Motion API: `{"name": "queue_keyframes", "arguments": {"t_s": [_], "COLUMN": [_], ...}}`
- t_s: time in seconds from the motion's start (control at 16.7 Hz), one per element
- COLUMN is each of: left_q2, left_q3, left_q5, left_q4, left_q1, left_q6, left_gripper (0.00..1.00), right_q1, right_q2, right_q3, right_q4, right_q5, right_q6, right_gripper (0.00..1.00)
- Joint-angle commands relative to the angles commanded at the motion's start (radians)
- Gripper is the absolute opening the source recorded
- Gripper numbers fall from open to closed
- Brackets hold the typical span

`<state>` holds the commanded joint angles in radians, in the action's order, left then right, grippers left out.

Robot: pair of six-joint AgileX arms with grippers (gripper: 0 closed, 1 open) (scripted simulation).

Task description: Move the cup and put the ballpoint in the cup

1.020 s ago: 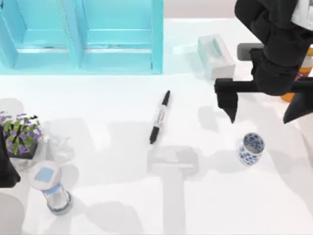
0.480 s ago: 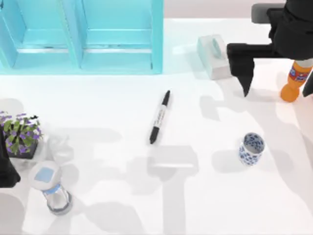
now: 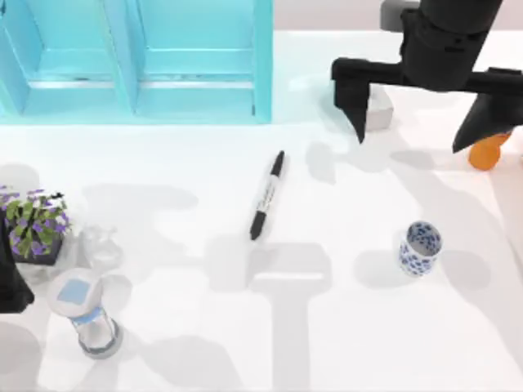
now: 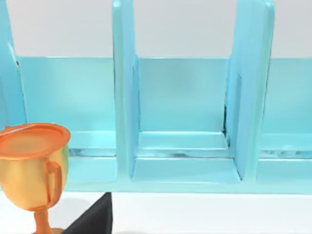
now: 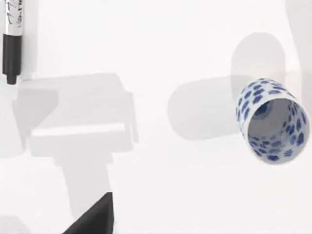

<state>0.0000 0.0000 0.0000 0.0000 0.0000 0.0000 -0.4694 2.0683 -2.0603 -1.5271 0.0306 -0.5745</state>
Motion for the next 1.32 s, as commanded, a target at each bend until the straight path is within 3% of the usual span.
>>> {"name": "queue_keyframes", "arguments": {"t_s": [0.54, 0.96, 1.32], "left_q2": [0.0, 0.0, 0.0], "left_q3": [0.0, 0.0, 0.0], "left_q5": [0.0, 0.0, 0.0], "left_q4": [0.0, 0.0, 0.0], "left_q1": [0.0, 0.0, 0.0], "left_q6": [0.0, 0.0, 0.0], "left_gripper": [1.0, 1.0, 1.0], "right_q1": [-0.127, -0.131, -0.146], "right_q2": [0.444, 0.463, 0.53], "right_q3": [-0.331, -0.333, -0.211], "right_q4": [0.189, 0.214, 0.406], "right_q5": [0.065, 0.067, 0.065], "right_q6": [-0.314, -0.326, -0.341], "right_gripper": [1.0, 1.0, 1.0]}}
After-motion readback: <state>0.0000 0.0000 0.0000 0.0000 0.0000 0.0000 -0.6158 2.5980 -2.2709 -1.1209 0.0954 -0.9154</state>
